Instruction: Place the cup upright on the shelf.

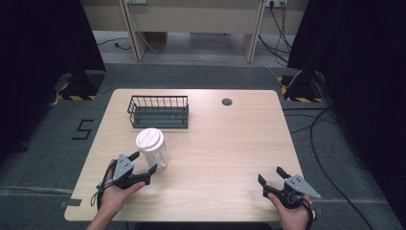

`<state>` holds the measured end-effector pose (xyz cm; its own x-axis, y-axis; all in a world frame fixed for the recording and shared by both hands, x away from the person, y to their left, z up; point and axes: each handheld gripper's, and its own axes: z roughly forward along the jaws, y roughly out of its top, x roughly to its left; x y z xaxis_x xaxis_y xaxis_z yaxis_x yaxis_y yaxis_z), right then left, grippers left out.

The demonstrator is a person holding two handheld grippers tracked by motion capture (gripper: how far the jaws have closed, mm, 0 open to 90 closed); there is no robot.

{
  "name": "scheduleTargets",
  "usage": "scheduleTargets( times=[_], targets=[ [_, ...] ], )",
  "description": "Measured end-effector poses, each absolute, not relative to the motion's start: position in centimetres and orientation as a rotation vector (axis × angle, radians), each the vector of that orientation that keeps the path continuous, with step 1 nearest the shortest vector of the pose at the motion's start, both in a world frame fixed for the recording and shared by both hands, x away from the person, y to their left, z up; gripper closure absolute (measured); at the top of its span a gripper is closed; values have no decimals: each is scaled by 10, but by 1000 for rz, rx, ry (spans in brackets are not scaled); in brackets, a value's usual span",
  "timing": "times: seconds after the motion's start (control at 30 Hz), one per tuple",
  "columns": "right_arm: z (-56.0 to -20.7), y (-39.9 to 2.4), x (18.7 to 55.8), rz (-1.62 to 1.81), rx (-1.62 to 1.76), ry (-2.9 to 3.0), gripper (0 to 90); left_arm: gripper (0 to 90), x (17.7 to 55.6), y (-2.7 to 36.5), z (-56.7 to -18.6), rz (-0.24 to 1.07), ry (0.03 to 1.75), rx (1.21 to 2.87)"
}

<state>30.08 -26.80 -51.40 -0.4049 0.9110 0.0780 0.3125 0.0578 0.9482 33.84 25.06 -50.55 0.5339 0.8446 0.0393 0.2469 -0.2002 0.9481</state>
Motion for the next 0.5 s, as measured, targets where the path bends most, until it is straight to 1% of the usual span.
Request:
scheduleTargets(
  times=[0.5],
  targets=[
    [-514, -268, 301, 1355, 1231, 1779, 193, 145, 355, 239, -509, 722, 902, 1727]
  ],
)
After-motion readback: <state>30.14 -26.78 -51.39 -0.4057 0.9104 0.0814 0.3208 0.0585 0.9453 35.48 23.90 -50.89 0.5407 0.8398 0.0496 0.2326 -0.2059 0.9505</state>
